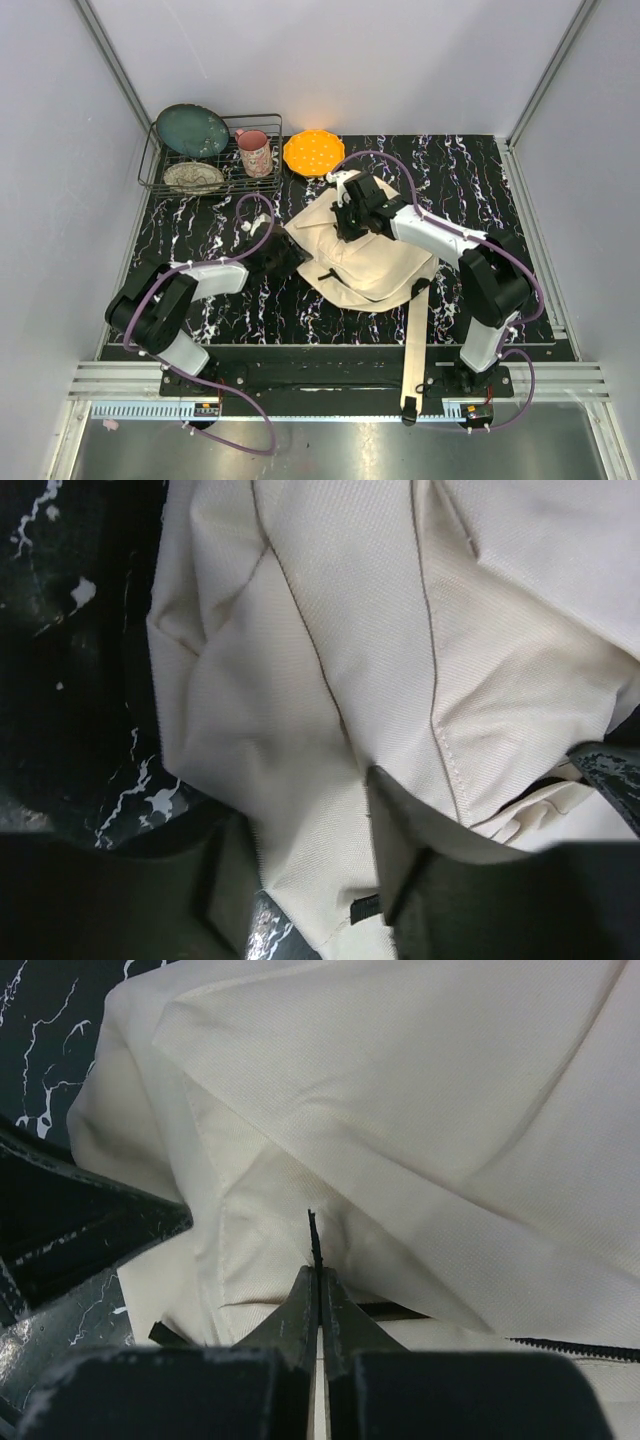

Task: Pack the student bag
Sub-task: Zip the student bag at the center of the board.

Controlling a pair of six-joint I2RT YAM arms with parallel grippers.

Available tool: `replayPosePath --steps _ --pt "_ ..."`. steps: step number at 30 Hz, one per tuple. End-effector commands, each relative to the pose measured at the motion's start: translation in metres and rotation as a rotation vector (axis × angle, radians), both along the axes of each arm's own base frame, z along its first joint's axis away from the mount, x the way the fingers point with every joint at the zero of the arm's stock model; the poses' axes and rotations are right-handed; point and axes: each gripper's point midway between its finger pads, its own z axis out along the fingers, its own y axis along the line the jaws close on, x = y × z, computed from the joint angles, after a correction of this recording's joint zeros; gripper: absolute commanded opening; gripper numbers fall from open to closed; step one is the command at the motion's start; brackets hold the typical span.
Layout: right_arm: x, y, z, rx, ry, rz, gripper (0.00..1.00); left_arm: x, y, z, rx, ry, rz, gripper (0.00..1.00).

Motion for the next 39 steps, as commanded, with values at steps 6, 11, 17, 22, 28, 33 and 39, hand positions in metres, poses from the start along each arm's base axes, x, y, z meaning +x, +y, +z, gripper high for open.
replayPosePath --steps 6,11,17,22,28,33,39 --pt "0.011 -0.007 0.029 0.026 -0.095 -0.064 0.0 0.032 -0.011 0.028 -0.088 -0.14 0.022 0.0" --pt "0.036 -0.045 0.033 0.004 -0.115 -0.224 0.0 0.04 0.035 0.024 -0.069 -0.151 0.101 0.0" --pt "0.055 -0.09 0.033 0.047 -0.113 -0.36 0.0 0.046 0.094 0.029 0.001 -0.177 0.122 0.0" --pt "0.07 -0.108 0.032 0.045 -0.142 -0.417 0.0 0.052 0.108 0.028 0.006 -0.176 0.086 0.0" --pt "0.1 -0.136 0.035 0.065 -0.166 -0.533 0.0 0.054 0.113 0.016 -0.024 -0.147 0.002 0.0" --pt "0.126 -0.146 0.05 0.148 -0.221 -0.598 0.0 0.048 0.119 0.008 -0.004 -0.137 -0.042 0.0" --pt "0.156 -0.16 0.037 0.206 -0.23 -0.659 0.0 0.051 0.131 0.016 0.061 -0.153 -0.091 0.0"
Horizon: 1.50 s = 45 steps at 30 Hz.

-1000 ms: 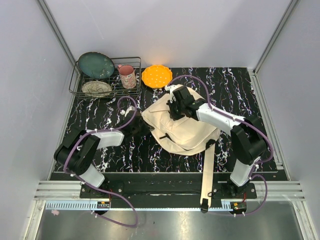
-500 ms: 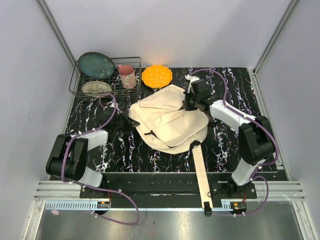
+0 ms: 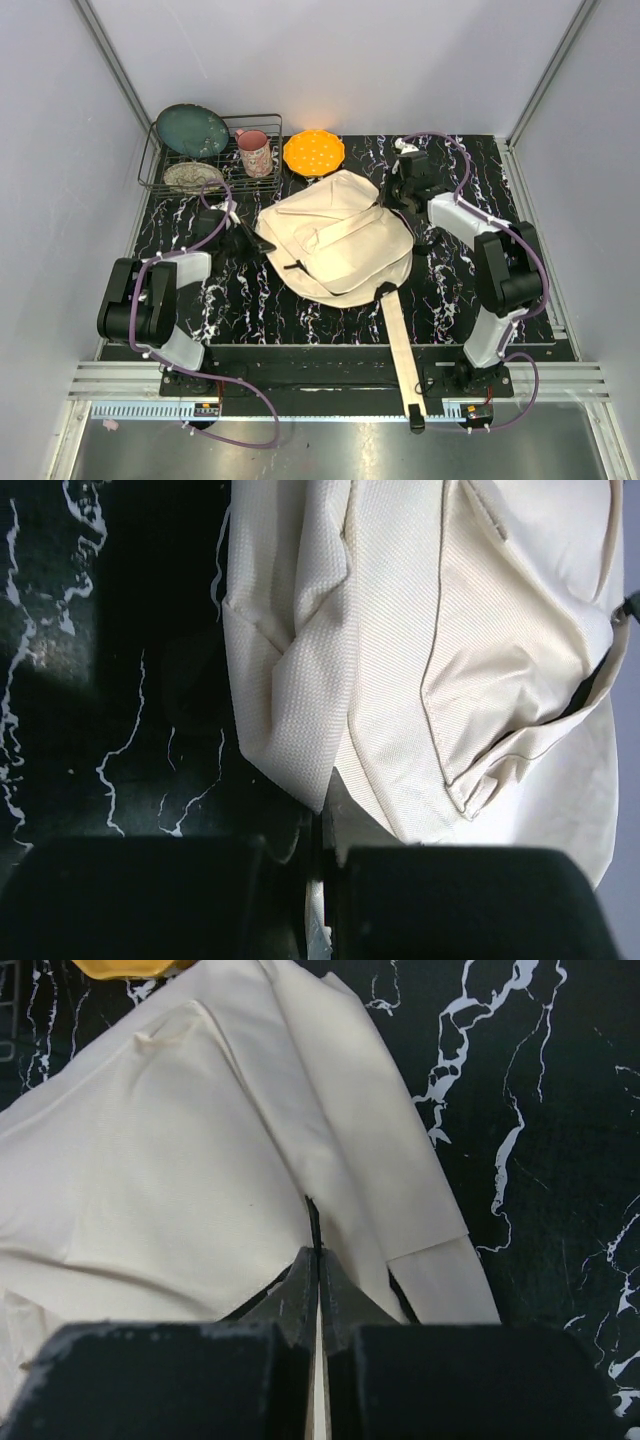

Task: Pack the student bag
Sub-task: Zip the student bag at the center of the board.

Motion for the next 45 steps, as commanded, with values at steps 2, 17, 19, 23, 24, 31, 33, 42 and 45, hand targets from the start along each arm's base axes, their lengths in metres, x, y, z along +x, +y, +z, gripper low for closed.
replayPosePath --steps 2,17,19,23,24,31,33,42,45 --pt "0.066 -0.049 0.016 0.009 -0.159 -0.186 0.0 0.018 0.044 0.004 0.127 -0.053 0.056 0.0" --pt "0.01 -0.056 0.009 0.142 -0.082 -0.234 0.0 0.024 0.028 0.015 0.074 -0.103 -0.038 0.0" --pt "-0.008 -0.056 0.017 0.169 -0.077 -0.238 0.0 0.025 0.016 0.022 0.081 -0.124 -0.081 0.0" --pt "-0.039 -0.058 0.024 0.21 -0.042 -0.258 0.0 0.041 -0.011 0.042 0.119 -0.17 -0.159 0.0" --pt "-0.049 -0.058 0.02 0.208 -0.006 -0.251 0.0 0.044 -0.016 0.044 0.117 -0.176 -0.167 0.0" --pt "-0.079 -0.073 0.013 0.168 0.022 -0.3 0.0 0.077 -0.021 0.059 0.144 -0.182 -0.182 0.0" --pt "-0.08 -0.091 0.006 0.081 0.036 -0.355 0.0 0.078 -0.012 0.055 0.187 -0.164 -0.171 0.0" --pt "-0.065 -0.118 0.015 0.109 0.02 -0.42 0.0 0.08 0.014 0.055 0.14 -0.169 -0.118 0.0" --pt "-0.065 -0.093 0.022 0.21 0.002 -0.312 0.0 0.079 0.004 0.066 0.085 -0.197 -0.152 0.37"
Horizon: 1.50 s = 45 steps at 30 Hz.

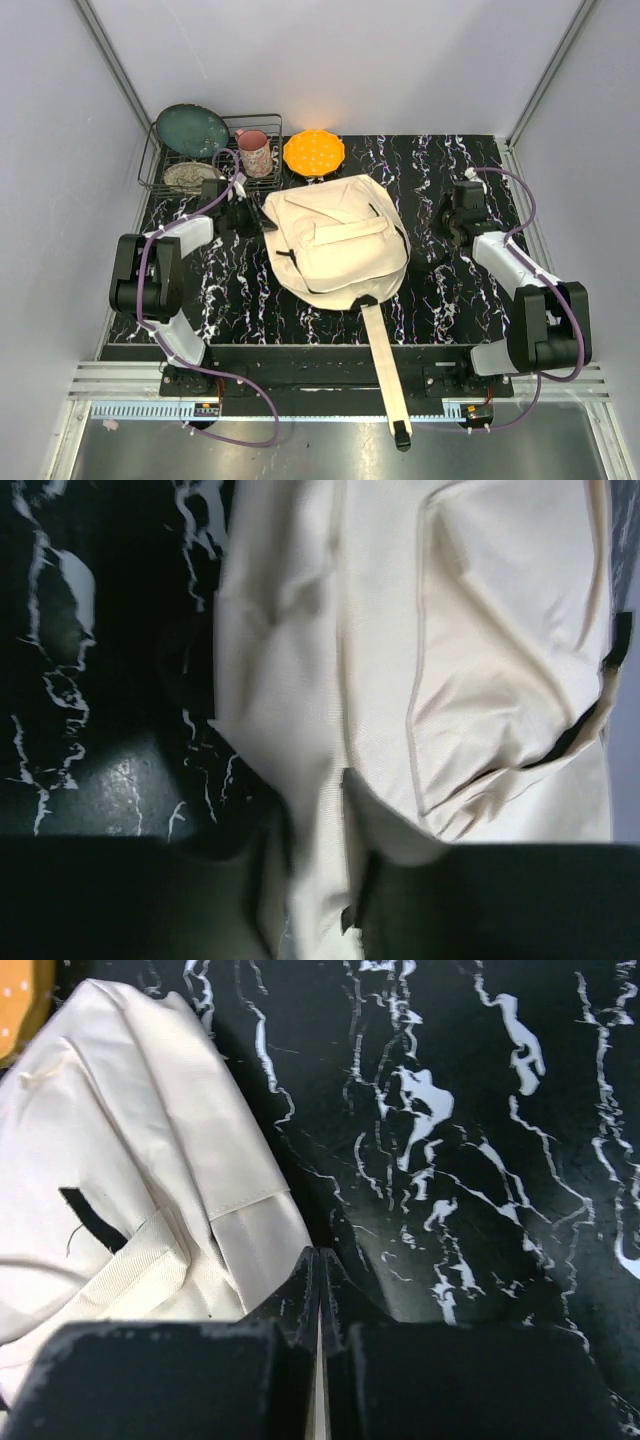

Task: Pack the student bag
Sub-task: Zip the student bag at the center of the board.

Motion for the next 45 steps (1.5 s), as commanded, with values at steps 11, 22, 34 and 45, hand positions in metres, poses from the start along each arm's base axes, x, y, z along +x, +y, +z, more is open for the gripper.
replayPosePath --steps 11,22,34,45 --pt "0.01 0.073 0.057 0.295 -0.102 0.304 0.52 -0.001 -0.019 0.135 -0.009 -0.425 -0.066 0.99" --pt "0.03 0.093 0.076 0.353 -0.111 0.381 0.56 -0.011 -0.154 0.128 0.188 -0.519 -0.591 0.99" --pt "0.028 0.095 0.068 0.357 -0.077 0.402 0.57 -0.003 -0.172 0.069 0.271 -0.493 -0.796 0.99" --pt "0.042 0.104 0.062 0.365 -0.048 0.442 0.56 -0.042 -0.182 0.053 0.153 -0.417 -0.93 0.67"
